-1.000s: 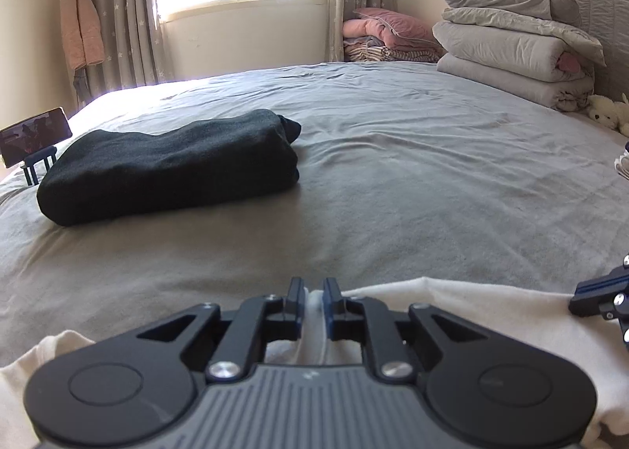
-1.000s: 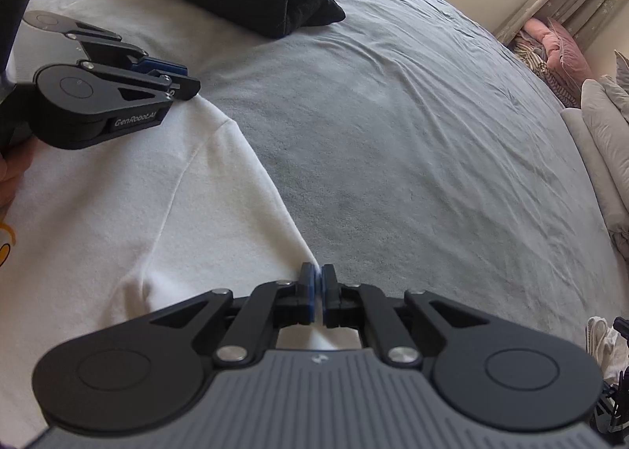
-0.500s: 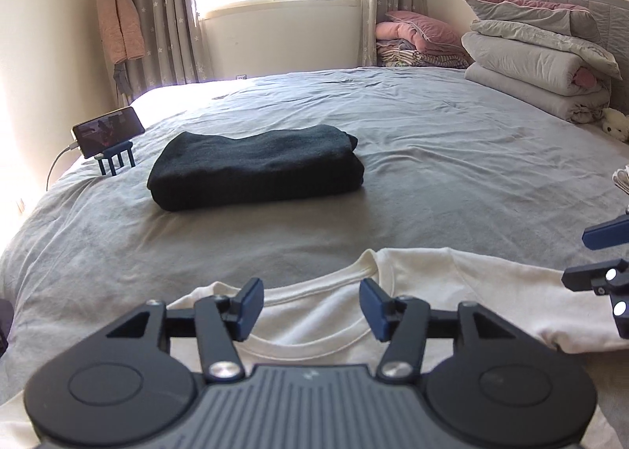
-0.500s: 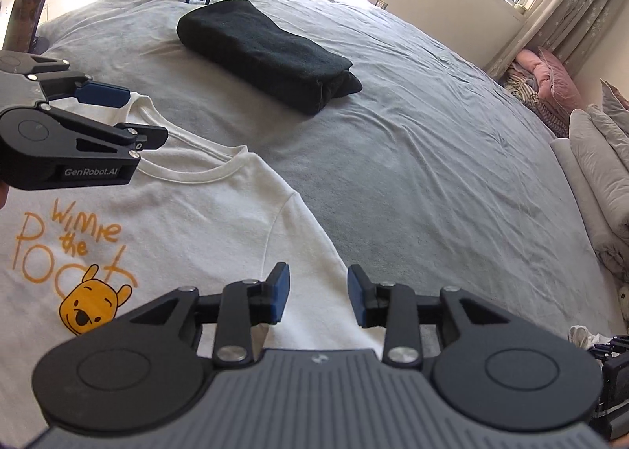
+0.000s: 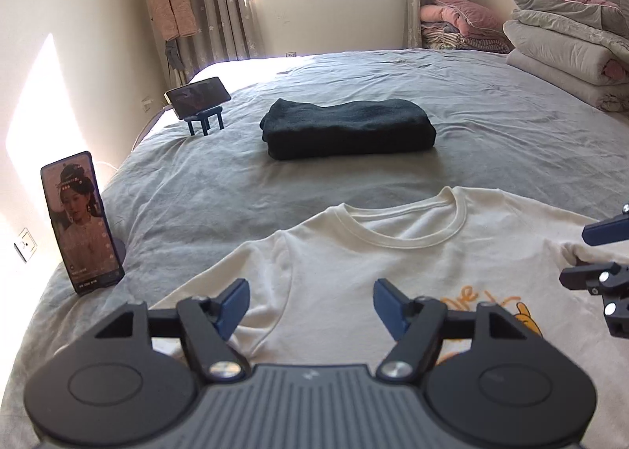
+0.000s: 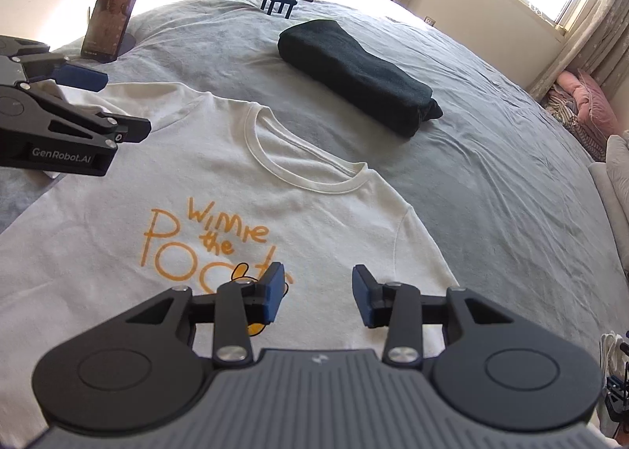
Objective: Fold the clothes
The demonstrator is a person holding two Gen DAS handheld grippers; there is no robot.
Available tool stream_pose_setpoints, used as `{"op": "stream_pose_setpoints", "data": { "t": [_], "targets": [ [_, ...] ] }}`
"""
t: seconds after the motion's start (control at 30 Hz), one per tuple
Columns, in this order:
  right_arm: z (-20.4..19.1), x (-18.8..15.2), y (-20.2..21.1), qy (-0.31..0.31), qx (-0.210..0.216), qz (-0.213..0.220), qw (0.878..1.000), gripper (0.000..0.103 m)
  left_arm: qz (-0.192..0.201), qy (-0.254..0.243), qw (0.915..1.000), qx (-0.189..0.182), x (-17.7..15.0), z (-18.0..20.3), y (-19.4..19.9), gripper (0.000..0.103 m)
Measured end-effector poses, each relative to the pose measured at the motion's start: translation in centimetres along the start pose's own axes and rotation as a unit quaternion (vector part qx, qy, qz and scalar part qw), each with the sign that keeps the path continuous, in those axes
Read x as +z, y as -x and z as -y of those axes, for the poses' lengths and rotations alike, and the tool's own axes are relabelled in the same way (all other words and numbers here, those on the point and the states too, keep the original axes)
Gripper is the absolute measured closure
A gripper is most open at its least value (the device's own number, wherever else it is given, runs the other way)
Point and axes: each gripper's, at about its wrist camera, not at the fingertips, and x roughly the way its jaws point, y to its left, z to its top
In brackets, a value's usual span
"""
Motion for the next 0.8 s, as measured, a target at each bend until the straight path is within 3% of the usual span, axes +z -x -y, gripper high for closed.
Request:
{"op": "stream_pose_setpoints", "data": {
  "t": [0.3, 0.5, 0.7, 0.8],
  "targets": [
    [-2.8, 1.2, -0.3, 0.030, 0.014, -0.010, 0.999, 0.060, -0.019, 0.013, 0.9997, 0.009, -2.2, -3.4, 1.5, 0.030],
    [-3.2, 1.7, -1.2, 0.076, 0.023, -0.042, 0.996, 0.058, -0.031, 0.021, 0.9992, 0.014, -3.7, -5.4, 1.8, 0.027],
    [-3.8, 2.0, -1.3, 0.071, 0.029, -0.035, 0.996, 0.054, -0.050, 0.049, 0.9975, 0.013, -4.4, -7.9, 1.6, 0.025],
    [-4.1, 2.0, -1.4, 0.054, 0.037, -0.025, 0.998, 0.054, -0.050, 0.086, 0.9950, -0.002, -4.8, -9.4, 1.5, 0.025]
  ]
}}
